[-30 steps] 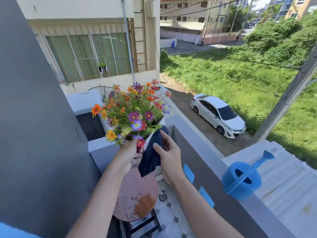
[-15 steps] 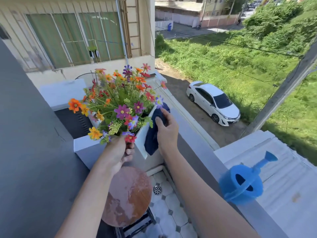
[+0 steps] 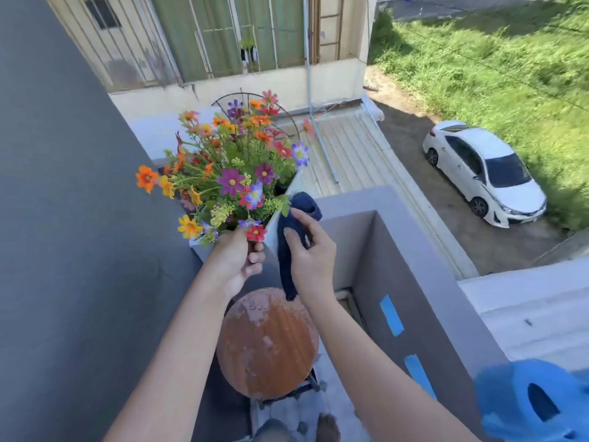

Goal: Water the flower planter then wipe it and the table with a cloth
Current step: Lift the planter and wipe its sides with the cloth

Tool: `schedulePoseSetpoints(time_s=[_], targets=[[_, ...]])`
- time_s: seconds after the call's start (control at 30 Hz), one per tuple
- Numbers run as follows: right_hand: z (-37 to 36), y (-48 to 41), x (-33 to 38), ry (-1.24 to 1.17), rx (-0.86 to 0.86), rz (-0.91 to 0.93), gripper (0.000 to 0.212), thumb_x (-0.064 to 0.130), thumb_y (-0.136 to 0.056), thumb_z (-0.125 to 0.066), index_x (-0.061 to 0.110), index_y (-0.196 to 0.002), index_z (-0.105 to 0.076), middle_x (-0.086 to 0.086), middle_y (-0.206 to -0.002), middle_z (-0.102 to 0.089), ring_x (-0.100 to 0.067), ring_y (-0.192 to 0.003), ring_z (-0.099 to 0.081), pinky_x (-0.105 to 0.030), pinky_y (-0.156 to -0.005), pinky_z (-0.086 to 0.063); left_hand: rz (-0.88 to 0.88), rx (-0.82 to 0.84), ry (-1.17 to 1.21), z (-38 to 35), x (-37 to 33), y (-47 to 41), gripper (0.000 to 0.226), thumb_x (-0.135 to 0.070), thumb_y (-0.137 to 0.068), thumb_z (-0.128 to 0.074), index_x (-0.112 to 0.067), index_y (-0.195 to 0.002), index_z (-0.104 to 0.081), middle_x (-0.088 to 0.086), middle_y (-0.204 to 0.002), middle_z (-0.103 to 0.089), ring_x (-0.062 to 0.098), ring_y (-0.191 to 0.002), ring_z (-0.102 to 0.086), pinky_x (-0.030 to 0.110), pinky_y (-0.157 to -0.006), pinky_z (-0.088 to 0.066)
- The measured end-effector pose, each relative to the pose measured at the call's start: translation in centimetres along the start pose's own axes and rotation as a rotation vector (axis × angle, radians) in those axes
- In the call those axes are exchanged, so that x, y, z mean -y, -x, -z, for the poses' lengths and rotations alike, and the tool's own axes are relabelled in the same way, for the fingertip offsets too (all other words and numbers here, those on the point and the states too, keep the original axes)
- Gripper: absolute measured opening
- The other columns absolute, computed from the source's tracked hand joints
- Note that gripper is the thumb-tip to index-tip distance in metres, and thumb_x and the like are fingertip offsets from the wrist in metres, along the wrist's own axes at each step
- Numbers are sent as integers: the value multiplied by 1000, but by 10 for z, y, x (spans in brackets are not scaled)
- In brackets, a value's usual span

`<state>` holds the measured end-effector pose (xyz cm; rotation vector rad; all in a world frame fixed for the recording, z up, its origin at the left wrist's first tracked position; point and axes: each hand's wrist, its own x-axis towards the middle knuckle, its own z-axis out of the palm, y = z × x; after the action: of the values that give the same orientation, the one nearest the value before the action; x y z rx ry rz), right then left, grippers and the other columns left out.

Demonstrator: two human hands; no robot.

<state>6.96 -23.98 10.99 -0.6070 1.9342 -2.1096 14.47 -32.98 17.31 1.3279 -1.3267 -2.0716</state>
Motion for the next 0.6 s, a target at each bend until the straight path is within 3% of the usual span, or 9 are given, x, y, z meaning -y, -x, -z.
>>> schedulePoseSetpoints(time_s=[0.17,0.3,0.47,0.53,0.6], targets=[[-13,-61,-27,26,-88,-112,33,1,-97,-61,9,-128,-69,1,-125,-70,-8,-115,-61,-10,-99,-44,9,-20,-52,15,6,-10,34,-12,-98,-29,-9,-72,-51,0,-54,-45,7,-33,-34,15,-31,-19],[-29,-61,-56,64,-89,-180,31,-1,-97,-62,6,-127,-69,-7,-124,-71,-12,-112,-63,-11,-95,-45,31,-96,-11,30,19,-21,35,-17,-102,-26,-10,-76,-48,1,-56,-44,8,-34,-36,17,-30,-24],[-58,-10,-90,104,111,-169,35,-2,-94,-65,9,-126,-71,0,-120,-71,18,-105,-59,-6,-97,-42,36,-154,48,47,22,-52,39,-12,-102,-21,-9,-73,-47,3,-58,-42,8,-33,-36,17,-31,-24],[-64,1,-108,104,181,-207,35,-2,-93,-66,9,-126,-72,3,-119,-72,14,-109,-61,-10,-99,-45,51,-172,24,60,28,-62,34,-13,-101,-25,-9,-74,-46,2,-59,-42,8,-35,-37,18,-31,-26],[-70,6,-125,104,218,-253,34,-3,-93,-66,8,-125,-72,0,-121,-73,1,-113,-65,-17,-102,-48,66,-187,11,73,38,-68,30,-14,-99,-30,-10,-74,-46,2,-60,-43,8,-37,-38,19,-32,-27]])
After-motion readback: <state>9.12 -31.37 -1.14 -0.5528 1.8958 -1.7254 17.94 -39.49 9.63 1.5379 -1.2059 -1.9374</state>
